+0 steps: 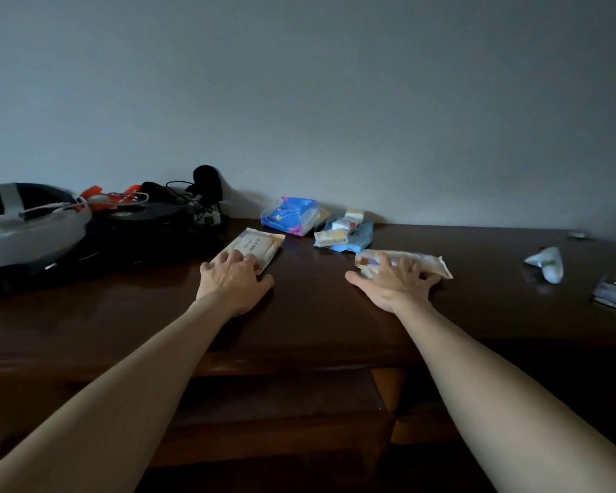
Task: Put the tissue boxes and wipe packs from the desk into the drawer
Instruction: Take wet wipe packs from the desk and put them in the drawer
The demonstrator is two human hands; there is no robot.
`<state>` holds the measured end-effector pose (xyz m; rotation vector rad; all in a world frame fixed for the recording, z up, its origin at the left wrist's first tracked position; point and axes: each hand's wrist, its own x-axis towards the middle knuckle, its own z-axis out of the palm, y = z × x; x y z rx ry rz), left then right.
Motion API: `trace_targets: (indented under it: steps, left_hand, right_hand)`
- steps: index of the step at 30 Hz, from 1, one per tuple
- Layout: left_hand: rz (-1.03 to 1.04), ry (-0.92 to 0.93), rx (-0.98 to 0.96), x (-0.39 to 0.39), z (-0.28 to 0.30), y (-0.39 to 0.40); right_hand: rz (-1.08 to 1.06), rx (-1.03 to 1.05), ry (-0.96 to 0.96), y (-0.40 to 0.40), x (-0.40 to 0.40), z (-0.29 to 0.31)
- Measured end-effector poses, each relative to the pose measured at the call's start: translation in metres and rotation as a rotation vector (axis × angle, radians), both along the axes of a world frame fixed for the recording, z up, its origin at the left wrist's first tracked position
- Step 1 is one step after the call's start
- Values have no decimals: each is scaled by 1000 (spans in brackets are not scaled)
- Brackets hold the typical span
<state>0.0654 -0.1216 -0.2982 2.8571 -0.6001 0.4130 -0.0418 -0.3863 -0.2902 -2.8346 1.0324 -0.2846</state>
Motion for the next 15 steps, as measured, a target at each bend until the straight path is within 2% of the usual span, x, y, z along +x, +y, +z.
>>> trace_targets:
  steps: [3, 9, 15]
  left_hand:
    - [17, -18, -30, 2, 1, -2]
    - [-93, -90, -61, -15, 7, 5]
    - [-232, -125, -37, -81, 3, 29]
  right_hand:
    - [14, -25, 19, -3, 7, 1]
    - [160, 24, 24, 0, -3, -1]
    - [251, -34, 0, 35, -41, 5]
